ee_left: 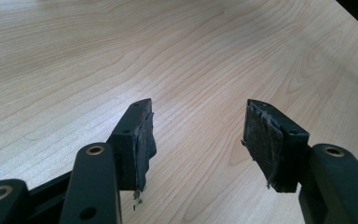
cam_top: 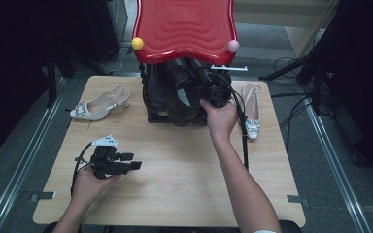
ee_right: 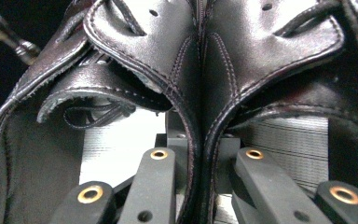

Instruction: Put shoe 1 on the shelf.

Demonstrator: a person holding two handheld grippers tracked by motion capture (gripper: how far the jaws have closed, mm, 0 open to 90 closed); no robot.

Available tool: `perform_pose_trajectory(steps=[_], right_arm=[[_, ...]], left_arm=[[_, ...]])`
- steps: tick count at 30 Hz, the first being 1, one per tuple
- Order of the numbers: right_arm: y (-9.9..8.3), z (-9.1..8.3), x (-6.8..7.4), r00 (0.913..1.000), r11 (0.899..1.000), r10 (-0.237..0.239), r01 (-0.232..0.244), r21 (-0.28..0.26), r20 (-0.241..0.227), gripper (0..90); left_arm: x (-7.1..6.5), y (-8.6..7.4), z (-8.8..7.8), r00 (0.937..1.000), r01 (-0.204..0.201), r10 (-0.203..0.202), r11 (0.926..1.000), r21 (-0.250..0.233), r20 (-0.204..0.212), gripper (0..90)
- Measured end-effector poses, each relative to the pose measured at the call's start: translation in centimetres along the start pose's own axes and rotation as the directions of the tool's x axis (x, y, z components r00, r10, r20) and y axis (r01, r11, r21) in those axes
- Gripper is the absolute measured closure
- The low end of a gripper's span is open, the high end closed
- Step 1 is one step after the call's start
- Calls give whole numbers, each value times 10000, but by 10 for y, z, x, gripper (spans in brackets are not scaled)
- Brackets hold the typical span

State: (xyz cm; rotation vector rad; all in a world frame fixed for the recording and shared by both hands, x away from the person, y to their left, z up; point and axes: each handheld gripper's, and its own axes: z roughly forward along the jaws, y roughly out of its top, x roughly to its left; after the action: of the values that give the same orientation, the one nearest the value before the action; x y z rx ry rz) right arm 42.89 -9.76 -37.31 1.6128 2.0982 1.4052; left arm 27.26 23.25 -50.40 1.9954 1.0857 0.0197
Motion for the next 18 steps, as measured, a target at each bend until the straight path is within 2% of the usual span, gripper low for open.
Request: perform_pose_trajectory(steps=[1, 5, 7, 11, 13, 15, 17, 18], right_arm=[[0, 5, 2, 9997, 9996, 85, -79, -260, 217, 827], [-1, 13, 5, 9976, 9957, 531, -494, -780, 453, 826], [-1, 14, 6, 9971, 9953, 589, -549, -798, 488, 826], [0, 22, 13, 9946, 9964, 484, -417, -738, 913, 817], [0, 23, 14, 9938, 9947, 636, -557, -860, 917, 814], [2, 26, 19, 9881, 9918, 1048, -956, -852, 1124, 813], [4, 29, 21, 9860, 9919, 1040, -932, -860, 1306, 810], [5, 33, 21, 9899, 9931, 701, -576, -1020, 1233, 808]], left_arm=[[0, 0, 0, 10000, -37, 37, 10000, 19, 13, 428], [-1, 1, 1, 10000, -94, 94, 10000, 21, 9, 428], [-1, 1, 1, 10000, -93, 93, 9999, 44, 14, 428], [-1, 1, 2, 10000, -95, 95, 9999, 74, 11, 428], [-2, 1, 2, 9999, -100, 100, 9999, 72, 23, 428], [-2, 1, 2, 9998, -168, 167, 9998, 72, 61, 428], [-2, 1, 2, 9998, -173, 173, 9998, 72, 52, 428], [-2, 1, 3, 9999, -155, 154, 9998, 92, 76, 428]])
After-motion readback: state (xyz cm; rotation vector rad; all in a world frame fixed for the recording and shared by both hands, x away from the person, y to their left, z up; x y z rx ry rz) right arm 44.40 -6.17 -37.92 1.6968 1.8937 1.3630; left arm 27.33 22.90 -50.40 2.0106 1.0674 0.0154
